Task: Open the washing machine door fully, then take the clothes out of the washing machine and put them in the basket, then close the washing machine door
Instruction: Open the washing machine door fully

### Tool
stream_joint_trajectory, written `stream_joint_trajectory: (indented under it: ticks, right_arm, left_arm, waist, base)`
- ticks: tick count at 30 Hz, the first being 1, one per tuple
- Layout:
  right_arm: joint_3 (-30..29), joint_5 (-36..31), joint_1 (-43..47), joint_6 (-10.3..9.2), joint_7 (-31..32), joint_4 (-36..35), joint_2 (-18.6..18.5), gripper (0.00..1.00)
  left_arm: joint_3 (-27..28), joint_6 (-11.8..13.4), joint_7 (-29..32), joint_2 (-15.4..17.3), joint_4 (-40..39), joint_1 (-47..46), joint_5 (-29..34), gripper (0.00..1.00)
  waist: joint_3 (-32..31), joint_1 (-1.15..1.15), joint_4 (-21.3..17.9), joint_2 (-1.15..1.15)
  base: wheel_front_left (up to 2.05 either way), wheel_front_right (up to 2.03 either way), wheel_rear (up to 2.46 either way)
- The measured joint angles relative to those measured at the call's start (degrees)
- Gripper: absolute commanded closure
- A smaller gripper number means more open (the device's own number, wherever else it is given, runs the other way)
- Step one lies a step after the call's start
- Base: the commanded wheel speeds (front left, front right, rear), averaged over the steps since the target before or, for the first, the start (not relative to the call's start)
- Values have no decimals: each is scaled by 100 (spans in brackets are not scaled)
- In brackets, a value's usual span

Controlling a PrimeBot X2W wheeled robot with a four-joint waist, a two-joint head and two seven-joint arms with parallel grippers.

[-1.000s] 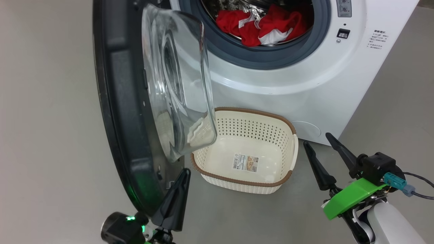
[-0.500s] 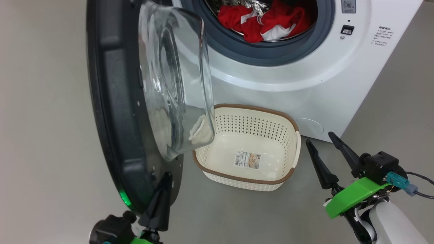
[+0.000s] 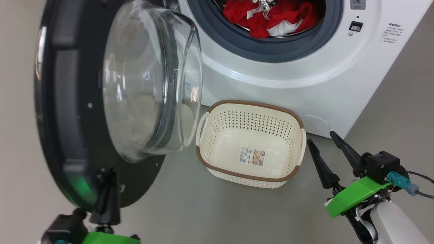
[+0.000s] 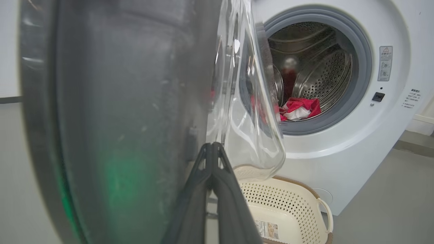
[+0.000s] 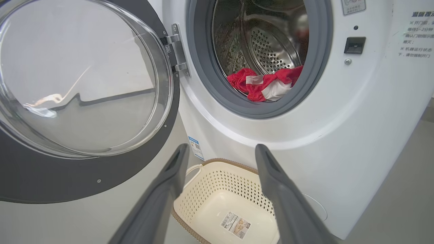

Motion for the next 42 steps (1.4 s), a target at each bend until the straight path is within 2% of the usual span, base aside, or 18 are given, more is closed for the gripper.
stream_joint_trajectory:
  ticks: [11, 29, 42]
  right_arm:
    - [100, -42, -83, 0, 0, 2, -63, 0]
    - [261, -90, -485, 0, 0, 5, -164, 0]
    - [363, -91, -657, 0, 0, 22, -190, 0]
  left_arm:
    - [969, -9, 0, 213, 455, -467, 2, 100]
    - [2514, -339, -18, 554, 2068, -1789, 370, 100]
    - [3314, -360, -18, 880, 3181, -2734, 728, 100]
  waist:
    - [216, 0, 32, 0]
    - [631, 0, -132, 0]
    - [909, 0, -313, 0]
  base:
    - [0, 0, 0]
    - [0, 0, 0]
    - [0, 0, 0]
